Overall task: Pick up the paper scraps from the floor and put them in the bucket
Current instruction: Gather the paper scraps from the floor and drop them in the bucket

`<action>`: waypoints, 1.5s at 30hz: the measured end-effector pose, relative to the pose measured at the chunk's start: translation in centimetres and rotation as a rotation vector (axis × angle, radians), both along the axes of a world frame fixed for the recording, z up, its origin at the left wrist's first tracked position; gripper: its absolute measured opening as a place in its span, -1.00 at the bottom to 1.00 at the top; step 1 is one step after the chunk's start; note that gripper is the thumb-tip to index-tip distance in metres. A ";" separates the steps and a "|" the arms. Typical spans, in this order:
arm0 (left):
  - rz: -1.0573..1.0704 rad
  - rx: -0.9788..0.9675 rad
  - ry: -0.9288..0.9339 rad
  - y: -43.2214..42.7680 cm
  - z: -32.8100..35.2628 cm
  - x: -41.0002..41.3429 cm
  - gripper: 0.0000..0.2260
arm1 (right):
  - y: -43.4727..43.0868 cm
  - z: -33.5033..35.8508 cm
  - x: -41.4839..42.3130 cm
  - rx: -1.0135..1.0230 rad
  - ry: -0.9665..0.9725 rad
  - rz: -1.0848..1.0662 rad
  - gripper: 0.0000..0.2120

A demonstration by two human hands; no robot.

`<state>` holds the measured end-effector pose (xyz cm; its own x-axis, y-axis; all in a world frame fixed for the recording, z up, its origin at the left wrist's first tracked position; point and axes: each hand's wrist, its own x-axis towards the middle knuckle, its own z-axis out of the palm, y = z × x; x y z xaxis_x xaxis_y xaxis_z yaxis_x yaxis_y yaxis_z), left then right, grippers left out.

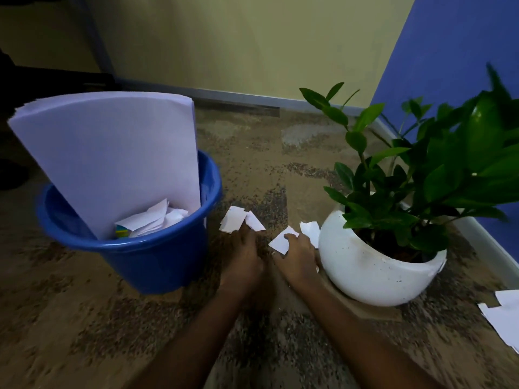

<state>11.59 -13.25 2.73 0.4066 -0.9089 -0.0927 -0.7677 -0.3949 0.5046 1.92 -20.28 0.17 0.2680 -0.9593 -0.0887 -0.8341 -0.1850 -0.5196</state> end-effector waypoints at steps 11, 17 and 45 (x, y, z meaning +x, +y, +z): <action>0.269 0.103 0.241 -7.0 -2.3 4.8 -0.27 | -3.5 -2.1 -0.1 0.136 -0.081 -0.107 -0.08; 0.210 0.097 0.311 -9.8 -3.6 6.3 -0.29 | -4.8 -2.6 0.9 0.250 -0.034 -0.120 -0.05; -0.163 -0.164 -0.166 -6.1 -6.7 3.3 -0.70 | 1.2 -3.5 -0.8 -0.145 -0.330 0.135 -0.82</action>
<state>14.89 -19.39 -4.01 0.2514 -0.9608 0.1169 -0.8918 -0.1830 0.4139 1.14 -19.05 -3.35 0.3841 -0.9098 0.1574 -0.5898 -0.3729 -0.7163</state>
